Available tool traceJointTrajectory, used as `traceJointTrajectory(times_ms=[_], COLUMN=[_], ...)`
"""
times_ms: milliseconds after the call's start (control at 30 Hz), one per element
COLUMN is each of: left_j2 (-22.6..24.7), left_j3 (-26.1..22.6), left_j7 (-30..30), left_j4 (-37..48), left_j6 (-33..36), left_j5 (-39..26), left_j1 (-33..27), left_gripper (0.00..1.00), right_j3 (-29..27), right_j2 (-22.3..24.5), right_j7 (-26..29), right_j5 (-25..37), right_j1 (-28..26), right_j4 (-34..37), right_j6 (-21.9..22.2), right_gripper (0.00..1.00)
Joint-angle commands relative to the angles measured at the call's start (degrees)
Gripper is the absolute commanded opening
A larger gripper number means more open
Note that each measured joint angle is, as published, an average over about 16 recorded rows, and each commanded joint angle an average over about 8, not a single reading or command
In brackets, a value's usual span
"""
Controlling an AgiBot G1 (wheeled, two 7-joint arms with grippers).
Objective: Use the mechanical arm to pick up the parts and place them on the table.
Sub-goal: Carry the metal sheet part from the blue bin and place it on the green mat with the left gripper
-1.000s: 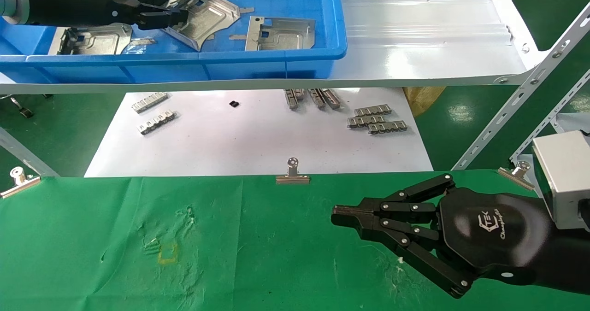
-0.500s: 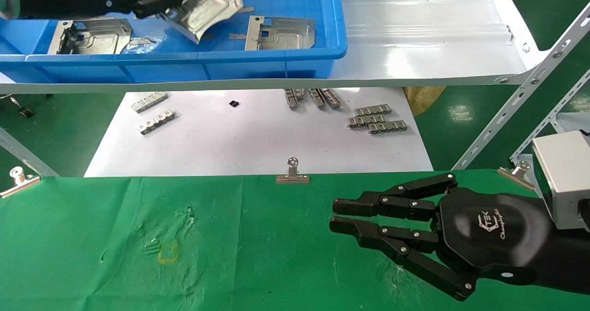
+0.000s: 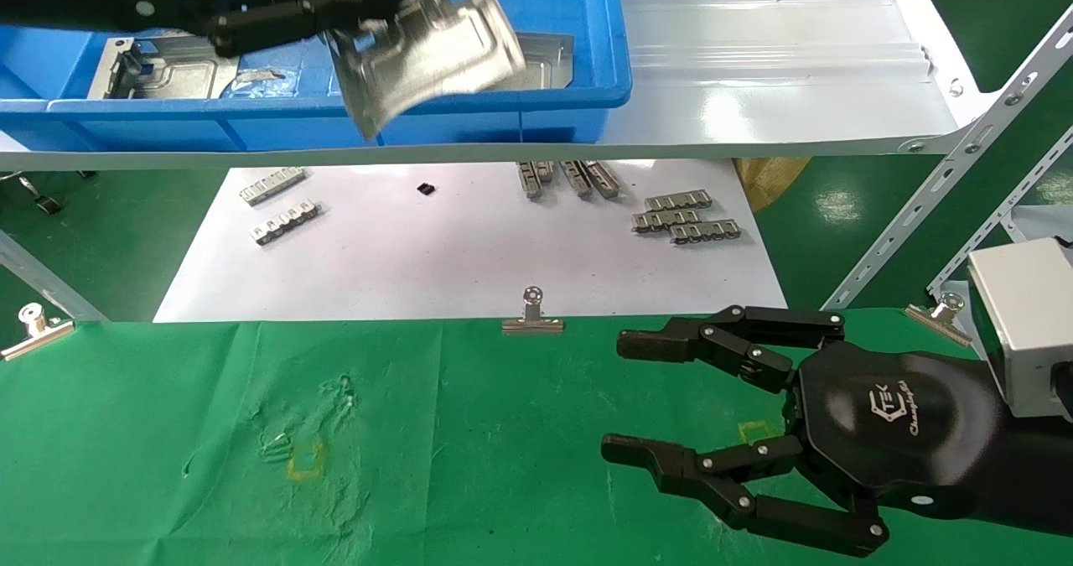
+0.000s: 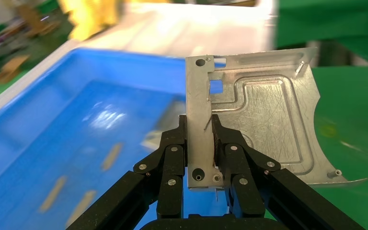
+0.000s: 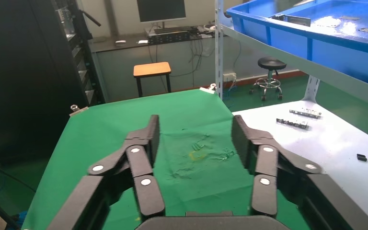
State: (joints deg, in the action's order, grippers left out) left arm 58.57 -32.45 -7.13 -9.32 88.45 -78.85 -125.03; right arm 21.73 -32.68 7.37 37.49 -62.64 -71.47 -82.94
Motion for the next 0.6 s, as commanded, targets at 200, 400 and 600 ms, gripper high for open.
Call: traceJointTrajectory(times_ms=[200, 400, 600], left_j2=[-3.9, -11.1, -16.1], left_j3=[-2.8, -8.4, -15.6], left_j7=[-3.6, -5.6, -9.4], left_j4=[-8.9, -23.8, -31.4], left_j6=[3.8, 3.6, 2.9], left_j5=[3.6, 11.8, 14.7], left_j1=[3.5, 9.7, 14.2], left_gripper=[0.00, 0.00, 0.00], right_j3=[0.0, 0.0, 0.0], right_j2=[0.0, 0.0, 0.0], right_j7=[0.0, 0.0, 0.0], right_j5=[0.0, 0.0, 0.0], right_j1=[0.0, 0.0, 0.0], right_j4=[0.0, 0.0, 0.0], right_j6=[0.0, 0.0, 0.0], right_gripper=[1.00, 1.00, 1.00])
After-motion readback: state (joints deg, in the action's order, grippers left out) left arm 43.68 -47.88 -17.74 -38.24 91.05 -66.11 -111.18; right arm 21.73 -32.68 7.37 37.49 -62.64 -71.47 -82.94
